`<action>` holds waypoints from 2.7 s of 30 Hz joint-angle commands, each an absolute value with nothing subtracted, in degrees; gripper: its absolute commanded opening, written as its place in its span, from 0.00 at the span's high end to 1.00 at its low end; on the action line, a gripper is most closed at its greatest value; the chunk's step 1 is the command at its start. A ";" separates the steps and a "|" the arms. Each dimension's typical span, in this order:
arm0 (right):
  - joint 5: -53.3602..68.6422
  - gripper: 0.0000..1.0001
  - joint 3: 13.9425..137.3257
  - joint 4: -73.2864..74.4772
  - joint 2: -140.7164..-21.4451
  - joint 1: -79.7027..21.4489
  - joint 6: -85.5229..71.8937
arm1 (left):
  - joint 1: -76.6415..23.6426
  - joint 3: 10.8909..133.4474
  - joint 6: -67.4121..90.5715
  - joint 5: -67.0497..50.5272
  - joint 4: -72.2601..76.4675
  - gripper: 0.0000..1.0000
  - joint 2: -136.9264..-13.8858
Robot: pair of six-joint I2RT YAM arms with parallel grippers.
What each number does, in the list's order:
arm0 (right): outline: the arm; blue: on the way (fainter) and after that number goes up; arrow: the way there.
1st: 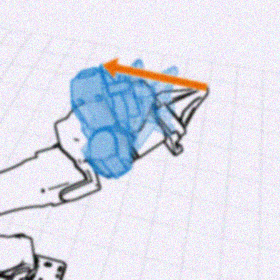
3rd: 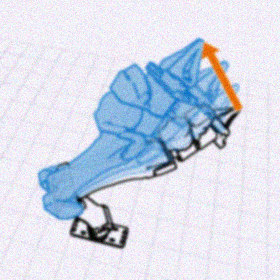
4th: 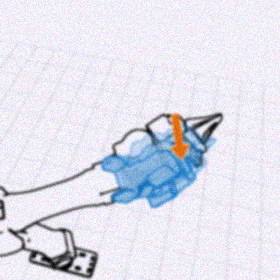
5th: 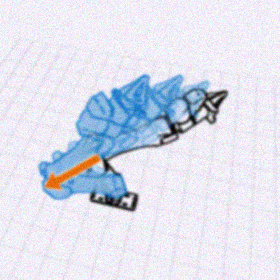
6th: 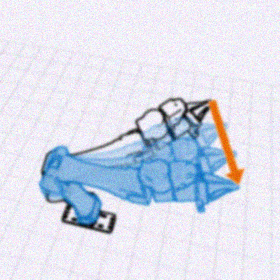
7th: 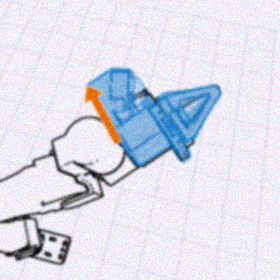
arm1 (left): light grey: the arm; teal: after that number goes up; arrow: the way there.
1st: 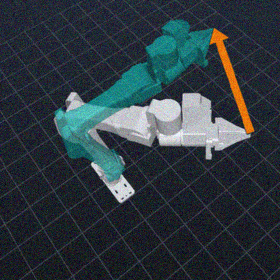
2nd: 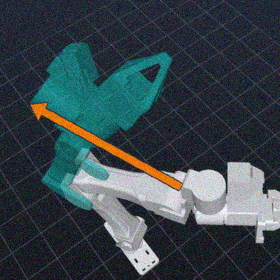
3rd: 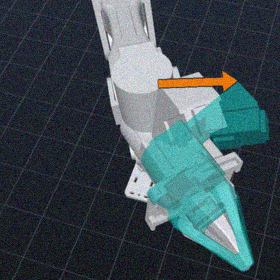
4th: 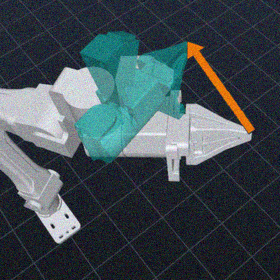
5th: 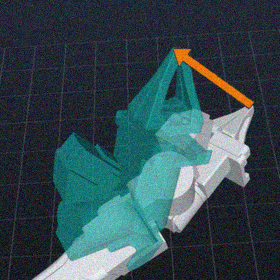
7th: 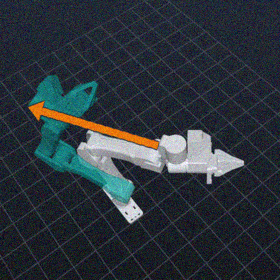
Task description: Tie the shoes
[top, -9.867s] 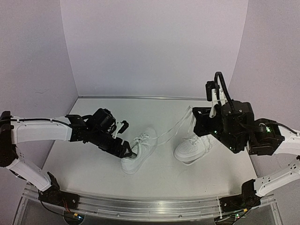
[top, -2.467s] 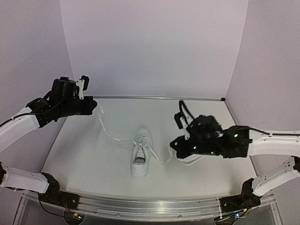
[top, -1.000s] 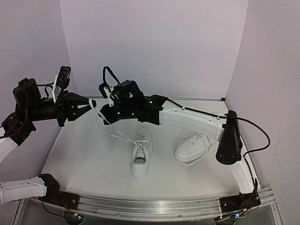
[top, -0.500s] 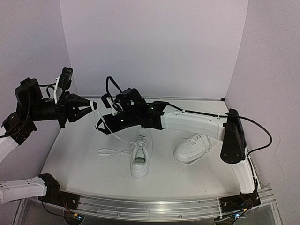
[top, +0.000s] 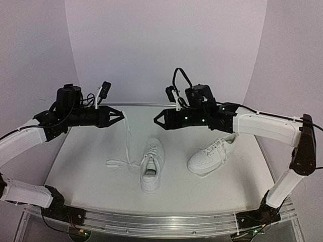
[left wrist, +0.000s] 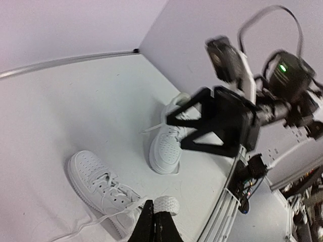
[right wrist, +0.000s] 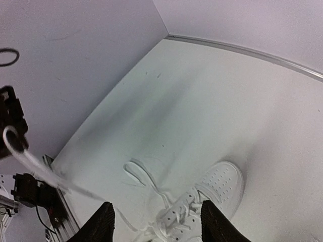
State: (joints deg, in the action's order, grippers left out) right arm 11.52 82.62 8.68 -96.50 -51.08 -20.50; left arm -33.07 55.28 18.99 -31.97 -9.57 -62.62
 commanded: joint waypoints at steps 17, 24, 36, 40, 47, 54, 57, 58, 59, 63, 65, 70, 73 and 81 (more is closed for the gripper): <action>23.00 0.51 73.13 5.09 -99.59 -51.79 -13.45 | -34.71 59.84 35.14 -18.75 -8.27 1.00 -77.98; 27.08 0.53 76.10 5.10 -103.13 -51.76 -12.38 | -35.46 59.64 33.41 -20.17 -7.18 1.00 -80.65; 30.61 0.67 77.85 6.43 -106.14 -51.84 -11.23 | -37.54 59.40 31.40 -23.81 -4.38 1.00 -83.58; 30.04 0.66 78.10 7.41 -106.13 -51.79 -10.62 | -38.47 59.72 30.80 -23.96 -4.40 1.00 -84.33; 30.46 0.68 79.19 9.81 -107.30 -51.82 -9.31 | -38.95 59.55 30.12 -23.87 -4.39 1.00 -84.68; 28.91 0.65 79.17 11.00 -107.87 -51.85 -8.05 | -39.20 59.94 28.61 -25.12 -5.07 1.00 -86.02; 29.47 0.67 79.19 11.60 -108.10 -51.82 -7.50 | -39.30 59.80 28.16 -25.64 -4.86 1.00 -86.40; 29.37 0.69 79.12 11.75 -108.17 -51.79 -7.33 | -39.39 59.73 27.97 -25.74 -4.84 1.00 -86.39; 29.37 0.75 79.08 11.86 -108.05 -51.80 -7.11 | -39.49 59.67 27.68 -25.80 -4.84 1.00 -86.39; 29.52 0.92 79.01 12.12 -107.22 -51.83 -6.88 | -40.06 59.45 25.08 -26.74 -4.98 1.00 -86.74; 29.36 1.00 78.97 12.13 -106.65 -51.85 -6.87 | -40.37 59.54 23.34 -28.04 -5.14 1.00 -87.37; 28.86 1.00 78.43 12.04 -105.14 -51.82 -6.69 | -40.62 59.87 21.21 -29.75 -5.71 1.00 -89.45; 28.06 1.00 77.79 11.97 -103.93 -51.86 -6.65 | -40.63 59.79 20.05 -31.17 -5.79 1.00 -90.36; 25.84 1.00 75.61 10.68 -100.84 -51.83 -6.71 | -40.61 61.20 17.78 -36.63 -7.24 1.00 -94.76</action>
State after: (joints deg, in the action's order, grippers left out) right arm 27.51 76.42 11.88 -104.93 -51.55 -7.44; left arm -40.56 58.87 20.17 -32.66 -7.05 -92.83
